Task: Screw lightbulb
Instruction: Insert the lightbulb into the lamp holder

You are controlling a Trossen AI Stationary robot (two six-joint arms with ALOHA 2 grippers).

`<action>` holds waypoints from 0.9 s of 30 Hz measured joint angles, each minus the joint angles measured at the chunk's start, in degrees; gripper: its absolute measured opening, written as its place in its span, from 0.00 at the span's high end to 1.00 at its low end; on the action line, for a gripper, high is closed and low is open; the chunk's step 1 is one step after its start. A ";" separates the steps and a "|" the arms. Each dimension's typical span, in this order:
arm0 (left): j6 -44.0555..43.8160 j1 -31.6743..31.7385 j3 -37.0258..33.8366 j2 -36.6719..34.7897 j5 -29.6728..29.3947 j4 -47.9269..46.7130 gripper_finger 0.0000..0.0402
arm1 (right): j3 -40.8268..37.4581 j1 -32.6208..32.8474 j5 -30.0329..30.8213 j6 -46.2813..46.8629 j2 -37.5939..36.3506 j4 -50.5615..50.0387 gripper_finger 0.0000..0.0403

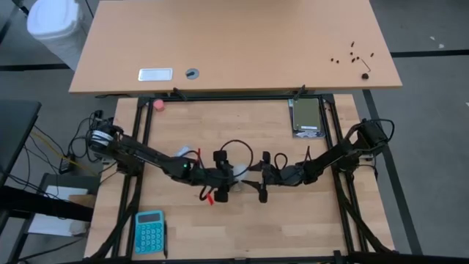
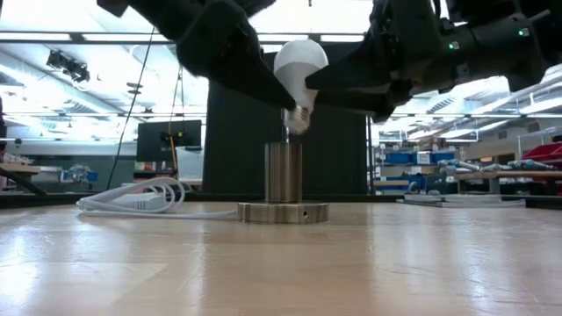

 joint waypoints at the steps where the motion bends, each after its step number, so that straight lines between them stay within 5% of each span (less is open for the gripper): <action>1: 0.11 0.02 0.00 -0.78 -0.27 -0.55 0.40 | 0.20 -0.17 -0.17 -0.16 0.00 -0.36 0.43; 27: -0.41 0.09 0.06 -2.43 -2.73 -6.04 0.39 | 2.12 -3.26 -7.00 -0.38 -0.09 -2.57 0.43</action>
